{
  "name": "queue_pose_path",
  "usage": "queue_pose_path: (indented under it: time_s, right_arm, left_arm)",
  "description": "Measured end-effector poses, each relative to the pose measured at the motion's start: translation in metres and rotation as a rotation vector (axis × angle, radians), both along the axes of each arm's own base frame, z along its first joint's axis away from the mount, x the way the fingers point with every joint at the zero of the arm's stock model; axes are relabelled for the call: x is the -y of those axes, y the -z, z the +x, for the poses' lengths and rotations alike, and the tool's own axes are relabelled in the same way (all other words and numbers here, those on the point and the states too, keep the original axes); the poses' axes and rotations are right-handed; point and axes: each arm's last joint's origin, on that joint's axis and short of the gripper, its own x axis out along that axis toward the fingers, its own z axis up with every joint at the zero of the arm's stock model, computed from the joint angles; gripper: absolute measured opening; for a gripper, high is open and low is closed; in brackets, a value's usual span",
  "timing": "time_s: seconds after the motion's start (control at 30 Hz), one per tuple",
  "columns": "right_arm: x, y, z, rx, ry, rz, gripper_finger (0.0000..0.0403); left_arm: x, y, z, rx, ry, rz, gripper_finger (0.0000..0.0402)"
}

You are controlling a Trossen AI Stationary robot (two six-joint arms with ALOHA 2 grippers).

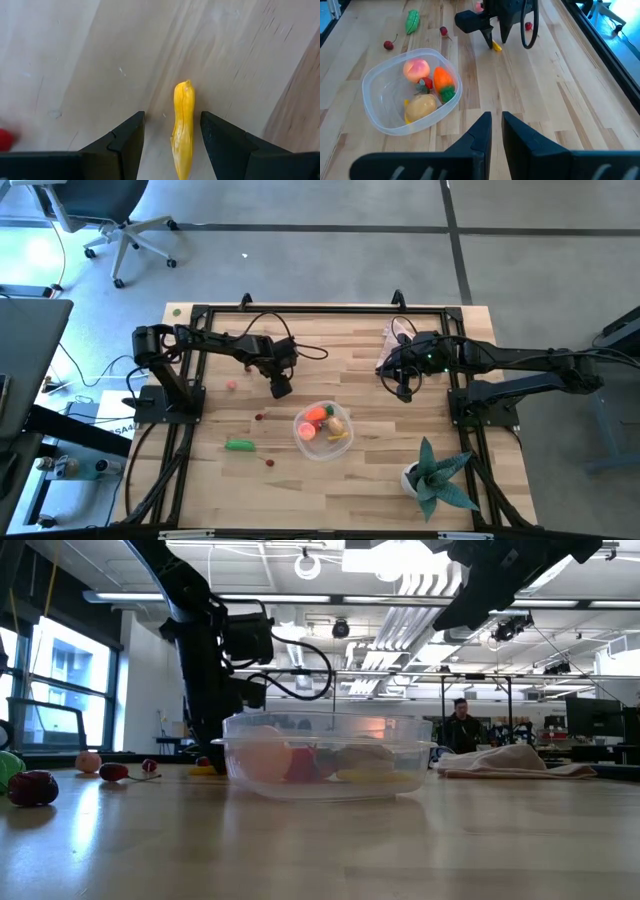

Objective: Pick and placing Produce into tupperware
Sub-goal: Put the corn into the transparent bin

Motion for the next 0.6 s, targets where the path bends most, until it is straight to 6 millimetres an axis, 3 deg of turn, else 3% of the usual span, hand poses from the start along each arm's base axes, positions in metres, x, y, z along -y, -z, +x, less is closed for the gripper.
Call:
queue_pose_path:
  time_s: [0.6]
  right_arm:
    - [0.0000, 0.0000, 0.0000, 0.000, 0.000, 0.000, 0.0032]
  left_arm:
    - [0.0004, 0.0002, -0.0008, -0.008, 0.000, -0.004, 0.0181]
